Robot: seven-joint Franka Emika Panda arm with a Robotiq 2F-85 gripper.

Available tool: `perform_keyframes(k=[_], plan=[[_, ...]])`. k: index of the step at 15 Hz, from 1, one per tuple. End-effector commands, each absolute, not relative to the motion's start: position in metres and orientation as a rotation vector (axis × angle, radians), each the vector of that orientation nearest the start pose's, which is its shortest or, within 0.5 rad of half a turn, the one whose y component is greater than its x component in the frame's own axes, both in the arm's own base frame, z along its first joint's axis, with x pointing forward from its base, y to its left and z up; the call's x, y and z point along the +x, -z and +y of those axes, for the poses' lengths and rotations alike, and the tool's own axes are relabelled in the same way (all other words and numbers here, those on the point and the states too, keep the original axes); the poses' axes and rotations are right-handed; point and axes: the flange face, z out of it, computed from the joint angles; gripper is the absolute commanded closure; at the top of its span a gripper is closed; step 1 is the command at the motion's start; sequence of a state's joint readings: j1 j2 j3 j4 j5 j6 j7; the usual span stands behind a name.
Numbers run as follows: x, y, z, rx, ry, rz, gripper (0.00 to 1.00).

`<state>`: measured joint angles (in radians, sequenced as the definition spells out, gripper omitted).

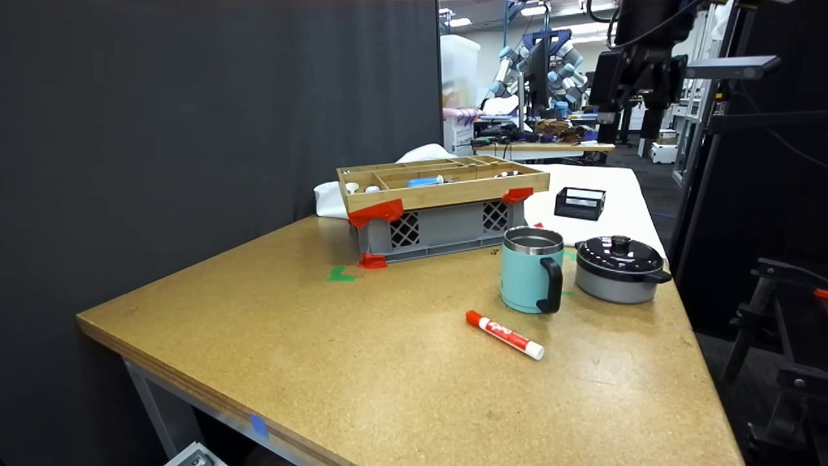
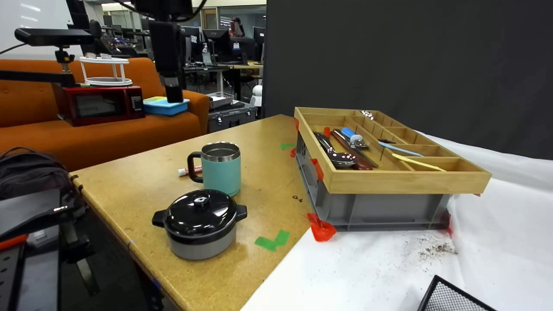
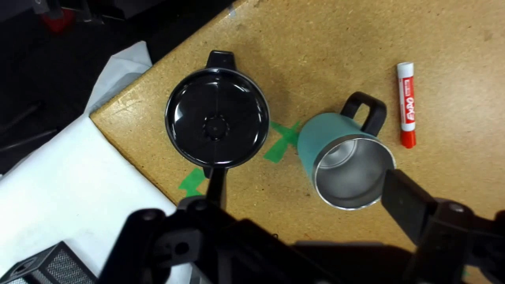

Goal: Remove the black lid from the grey pot, put the red marker inside the pot, remove the marker from the pot

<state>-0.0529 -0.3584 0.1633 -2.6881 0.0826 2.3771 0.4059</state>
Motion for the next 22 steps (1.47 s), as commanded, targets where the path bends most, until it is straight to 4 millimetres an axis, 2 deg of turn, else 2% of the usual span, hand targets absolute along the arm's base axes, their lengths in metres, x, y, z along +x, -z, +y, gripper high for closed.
perform_keyframes(k=[1, 5, 8, 12, 13, 19, 22], plan=[[0.416, -0.332, 0.01, -3.04, -0.031, 0.571, 0.0], [0.415, -0.301, -0.03, -2.988, -0.108, 0.539, 0.0], [0.404, -0.279, -0.046, -2.954, -0.172, 0.499, 0.0], [0.395, -0.262, -0.039, -2.948, -0.235, 0.42, 0.0], [0.396, -0.265, -0.043, -2.954, -0.236, 0.461, 0.0], [0.395, -0.263, -0.038, -2.958, -0.247, 0.439, 0.0], [0.391, -0.25, -0.03, -2.965, -0.212, 0.461, 0.0]])
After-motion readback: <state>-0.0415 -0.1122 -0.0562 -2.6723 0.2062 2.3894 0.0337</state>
